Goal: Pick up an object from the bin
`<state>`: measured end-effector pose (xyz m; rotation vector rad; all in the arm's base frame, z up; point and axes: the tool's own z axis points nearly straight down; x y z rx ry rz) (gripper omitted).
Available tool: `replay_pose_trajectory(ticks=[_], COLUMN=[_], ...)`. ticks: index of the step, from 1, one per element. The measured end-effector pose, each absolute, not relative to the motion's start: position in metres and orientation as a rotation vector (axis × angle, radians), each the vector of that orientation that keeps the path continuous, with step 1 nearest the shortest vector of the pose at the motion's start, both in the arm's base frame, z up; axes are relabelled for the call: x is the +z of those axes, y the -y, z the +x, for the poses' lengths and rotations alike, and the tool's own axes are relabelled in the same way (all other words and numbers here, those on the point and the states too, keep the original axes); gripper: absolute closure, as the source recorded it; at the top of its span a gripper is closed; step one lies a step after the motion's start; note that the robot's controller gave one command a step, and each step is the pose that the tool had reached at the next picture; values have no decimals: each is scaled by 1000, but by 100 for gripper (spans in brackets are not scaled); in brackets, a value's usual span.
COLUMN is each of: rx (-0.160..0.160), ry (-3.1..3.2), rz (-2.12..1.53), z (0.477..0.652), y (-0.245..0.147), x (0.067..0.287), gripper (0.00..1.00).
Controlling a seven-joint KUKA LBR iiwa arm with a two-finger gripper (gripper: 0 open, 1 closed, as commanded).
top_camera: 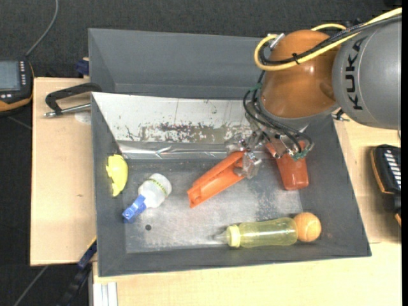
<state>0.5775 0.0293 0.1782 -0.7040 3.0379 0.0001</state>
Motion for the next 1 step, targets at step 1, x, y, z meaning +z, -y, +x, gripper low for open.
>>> replay_pose_trajectory(ticks=[1], rx=[-2], ry=[-3029], rz=[-707], z=[572], y=[-32], x=[210], gripper=[100])
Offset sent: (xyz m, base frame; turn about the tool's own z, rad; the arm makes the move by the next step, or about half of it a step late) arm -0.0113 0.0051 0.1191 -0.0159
